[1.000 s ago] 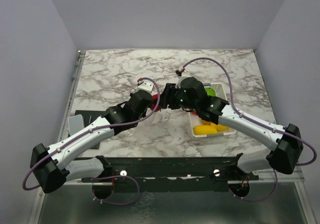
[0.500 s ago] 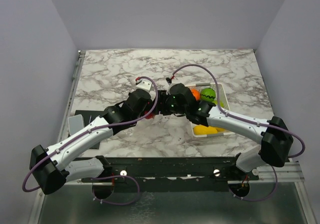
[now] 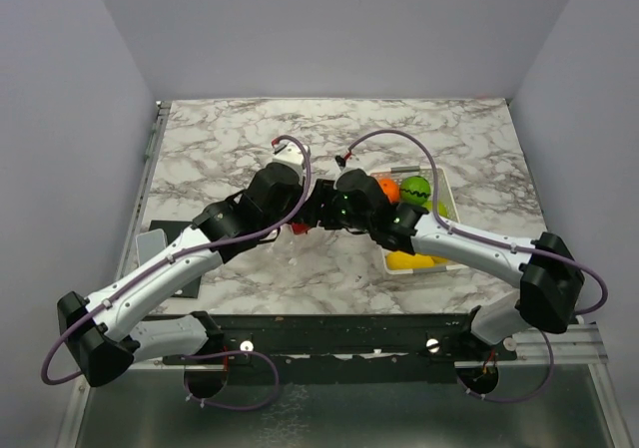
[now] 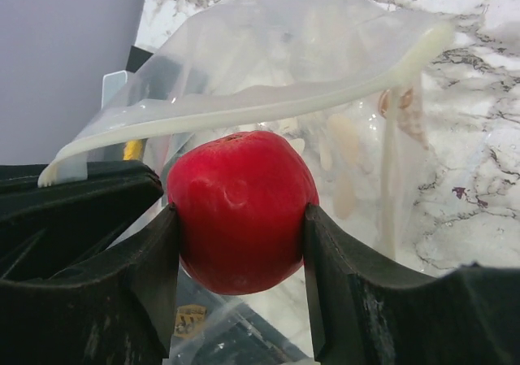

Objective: Place the food in the zip-top bag and seal the zipper
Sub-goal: Place the fake fruit in the zipper food storage bag, then pick up the fake fruit from the bin.

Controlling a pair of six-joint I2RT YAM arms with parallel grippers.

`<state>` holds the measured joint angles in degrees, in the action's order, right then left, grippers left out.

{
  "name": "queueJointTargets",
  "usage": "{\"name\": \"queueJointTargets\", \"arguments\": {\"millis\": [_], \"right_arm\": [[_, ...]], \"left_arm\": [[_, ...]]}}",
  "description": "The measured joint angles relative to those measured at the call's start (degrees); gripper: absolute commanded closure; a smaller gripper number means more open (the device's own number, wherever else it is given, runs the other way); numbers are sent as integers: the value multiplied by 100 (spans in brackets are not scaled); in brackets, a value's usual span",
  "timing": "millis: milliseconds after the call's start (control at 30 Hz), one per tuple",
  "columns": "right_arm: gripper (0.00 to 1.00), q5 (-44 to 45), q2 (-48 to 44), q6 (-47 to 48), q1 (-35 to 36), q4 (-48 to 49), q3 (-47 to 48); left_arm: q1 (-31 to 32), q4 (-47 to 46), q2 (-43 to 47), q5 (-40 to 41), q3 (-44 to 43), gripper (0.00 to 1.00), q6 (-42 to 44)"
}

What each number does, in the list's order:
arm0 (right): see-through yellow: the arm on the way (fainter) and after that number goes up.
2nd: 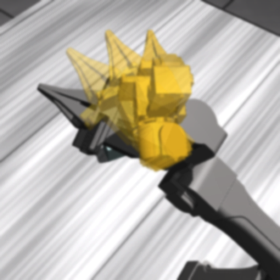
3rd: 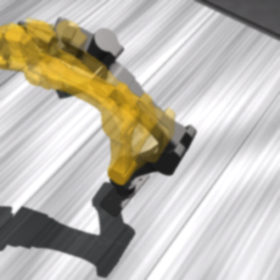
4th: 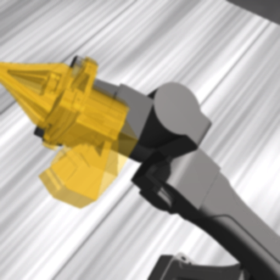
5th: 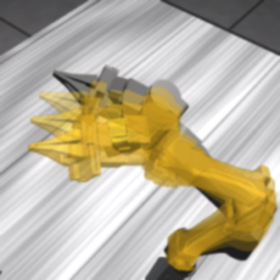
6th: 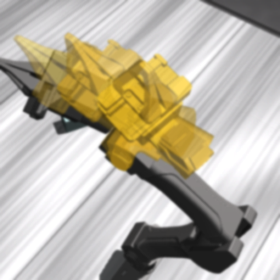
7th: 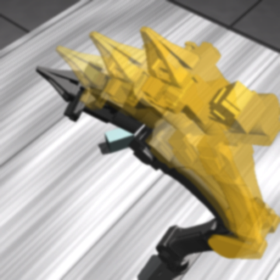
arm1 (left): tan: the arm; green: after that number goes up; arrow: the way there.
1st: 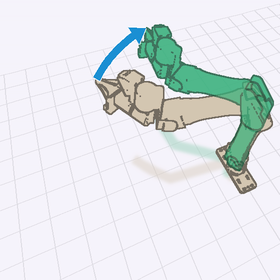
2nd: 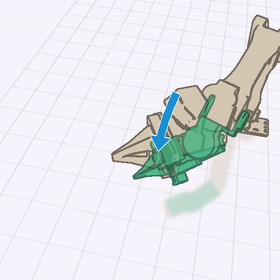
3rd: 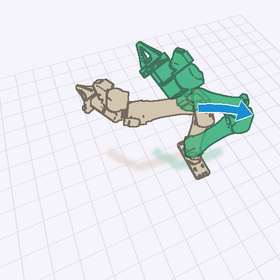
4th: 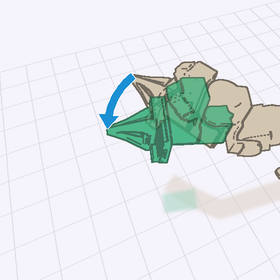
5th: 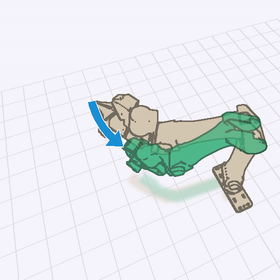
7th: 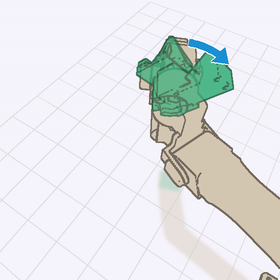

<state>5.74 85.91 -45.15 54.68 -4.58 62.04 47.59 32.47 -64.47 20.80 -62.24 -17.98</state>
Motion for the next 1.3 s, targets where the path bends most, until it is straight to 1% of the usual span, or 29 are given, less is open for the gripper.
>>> {"name": "queueJointTargets", "arguments": {"millis": [100, 233, 300, 400, 633, 800, 1000, 1167, 1300], "right_arm": [[35, 125, -155, 9, 9, -13, -2], [22, 295, -516, 37, 9, -186, -76], [19, 378, -699, 96, 9, -275, -109], [16, 479, -944, 125, 9, -339, -136], [16, 616, -1370, 168, 13, -522, -223], [17, 973, -1805, 175, 13, -940, -280], [21, 1808, -2299, 256, 13, -1862, -282], [21, 2533, -2479, 249, 9, -2804, -282], [22, 2850, -2529, 208, -116, -3364, -308]], "left_arm": [[7, -31, -92, -109, -205, 100, -46], [9, -48, -262, -111, -221, 100, -105], [11, -46, -374, -101, -221, 100, -105], [13, -35, -503, -111, -219, 100, -133], [13, -66, -531, -109, -219, 100, -162], [15, -70, -531, -107, -221, 100, -164], [15, -129, -529, -98, -205, 100, -162], [15, -243, -514, -39, -70, 100, -136], [15, -321, -413, 33, 131, 100, -107]]}}
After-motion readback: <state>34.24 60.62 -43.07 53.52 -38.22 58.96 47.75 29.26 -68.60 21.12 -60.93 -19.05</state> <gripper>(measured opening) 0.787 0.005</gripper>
